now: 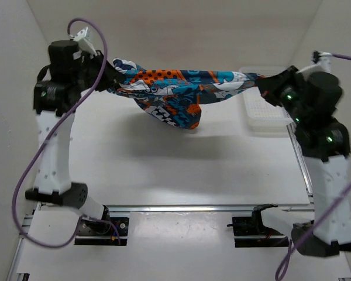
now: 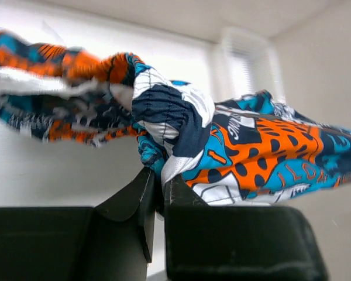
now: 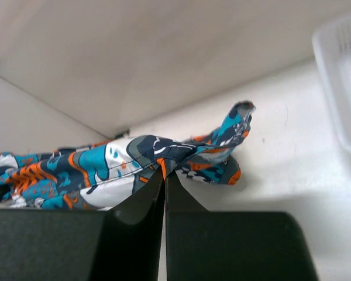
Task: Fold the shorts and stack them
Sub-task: Flatten the shorts out
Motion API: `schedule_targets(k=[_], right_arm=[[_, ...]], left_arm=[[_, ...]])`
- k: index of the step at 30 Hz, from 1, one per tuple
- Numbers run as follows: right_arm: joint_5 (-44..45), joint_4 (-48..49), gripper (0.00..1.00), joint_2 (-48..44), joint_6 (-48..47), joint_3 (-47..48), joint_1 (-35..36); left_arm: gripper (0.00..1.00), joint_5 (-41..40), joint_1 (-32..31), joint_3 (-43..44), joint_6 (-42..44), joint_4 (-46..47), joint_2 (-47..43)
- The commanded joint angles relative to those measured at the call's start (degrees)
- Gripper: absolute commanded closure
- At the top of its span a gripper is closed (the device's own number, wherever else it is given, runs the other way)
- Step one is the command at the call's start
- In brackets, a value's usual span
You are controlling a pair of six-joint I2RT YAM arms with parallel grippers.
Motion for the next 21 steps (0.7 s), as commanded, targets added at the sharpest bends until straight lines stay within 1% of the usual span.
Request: schedule_targets(k=[1, 5, 8, 9, 11, 13, 17, 18, 21], right_arm=[[3.58, -4.93, 1.0, -5.63, -6.09, 5.66, -0.49], [3.58, -8.01, 1.0, -9.24, -7.85, 11.98, -0.49], [3.58, -8.62, 1.0, -11.18, -8.38, 15.94, -0.49], [3.58, -8.63, 1.0, -11.96, -8.38, 16.91, -0.49], [4.11, -8.63, 1.0, -12.5, -8.38, 19.71, -0.49], [4.11, -8.63, 1.0, -12.5, -8.38, 21.22, -0.49], [5.95, -8.11, 1.0, -10.84, -7.76, 21.85, -0.49], [6.48, -7.58, 1.0, -10.22, -7.76, 21.84, -0.49], [7.8, -5.65, 1.0, -6.97, -8.46, 19.21, -0.49]], left_arm=[[0.9, 2.61, -2.04, 0.23, -1.08, -4.44, -9.56], [0.9, 4.28, -4.33, -1.1, -3.8, -4.96, -16.95], [0.9, 8.32, -4.95, 0.3, -4.51, -5.49, -20.31], [0.9, 10.51, -4.95, 2.4, -5.03, -6.01, -20.32], [0.9, 12.19, -4.95, 4.34, -5.56, -7.16, -20.84], [0.9, 14.65, -4.95, 4.35, -6.09, -7.78, -21.38], [0.9, 15.19, -4.95, -2.13, -6.62, -6.03, -23.39], [0.9, 15.19, -4.95, -6.59, -6.62, -5.06, -24.09], [0.9, 13.7, -4.95, -13.47, -7.15, -1.82, -24.1]])
